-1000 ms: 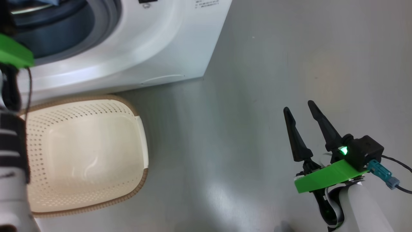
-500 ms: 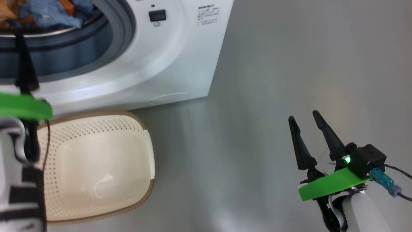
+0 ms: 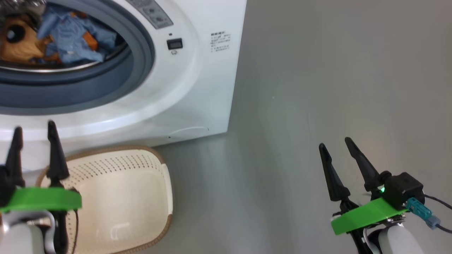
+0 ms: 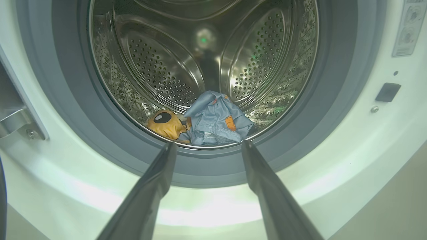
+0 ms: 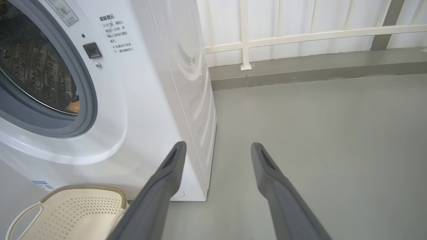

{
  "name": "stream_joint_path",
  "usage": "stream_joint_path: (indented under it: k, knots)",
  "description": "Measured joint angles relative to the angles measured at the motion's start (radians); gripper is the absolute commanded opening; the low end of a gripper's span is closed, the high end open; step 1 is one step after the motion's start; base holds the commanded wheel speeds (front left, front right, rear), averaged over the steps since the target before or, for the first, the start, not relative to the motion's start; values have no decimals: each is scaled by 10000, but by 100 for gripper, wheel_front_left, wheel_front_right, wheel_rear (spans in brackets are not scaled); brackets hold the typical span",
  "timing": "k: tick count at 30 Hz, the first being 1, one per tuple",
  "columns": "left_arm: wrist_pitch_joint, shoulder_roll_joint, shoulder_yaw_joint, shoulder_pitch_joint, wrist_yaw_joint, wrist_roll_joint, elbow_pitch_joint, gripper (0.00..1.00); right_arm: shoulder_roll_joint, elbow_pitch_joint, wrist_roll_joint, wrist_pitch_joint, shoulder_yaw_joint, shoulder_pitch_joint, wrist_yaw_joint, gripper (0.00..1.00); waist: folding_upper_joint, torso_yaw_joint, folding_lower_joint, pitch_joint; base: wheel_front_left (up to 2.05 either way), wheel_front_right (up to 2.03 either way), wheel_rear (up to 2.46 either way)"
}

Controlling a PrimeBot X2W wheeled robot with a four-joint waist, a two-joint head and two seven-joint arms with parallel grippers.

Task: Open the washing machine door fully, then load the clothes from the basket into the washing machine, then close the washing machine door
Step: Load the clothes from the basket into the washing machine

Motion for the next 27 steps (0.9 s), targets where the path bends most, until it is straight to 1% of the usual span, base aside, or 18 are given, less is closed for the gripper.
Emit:
stream_joint_path:
  k: [6, 13, 20, 22, 27]
  knots:
    - [0, -286, -12, 1118, 27, 13, -696, 100, -92, -19, -12, 0, -10, 286, 0, 100, 0, 45, 0, -586, 0, 0, 0]
    - [0, -391, 58, 2287, 119, 155, -1197, 100, -178, 17, -15, 0, 48, 414, 0, 100, 0, 53, 0, -1274, 0, 0, 0]
    - [2, -479, 61, 3015, 221, 186, -1430, 100, -380, 79, -15, 0, 8, 636, 0, 100, 0, 142, 0, -1760, 0, 0, 0]
    - [2, -495, 54, 3184, 309, 201, -1536, 100, -405, 96, -15, 0, 4, 640, 0, 100, 0, 198, 0, -1846, 0, 0, 0]
    - [2, -504, 36, 3512, 309, 201, -1664, 100, -426, 157, -15, 0, 40, 640, 0, 100, 0, 324, 0, -1982, 0, 0, 0]
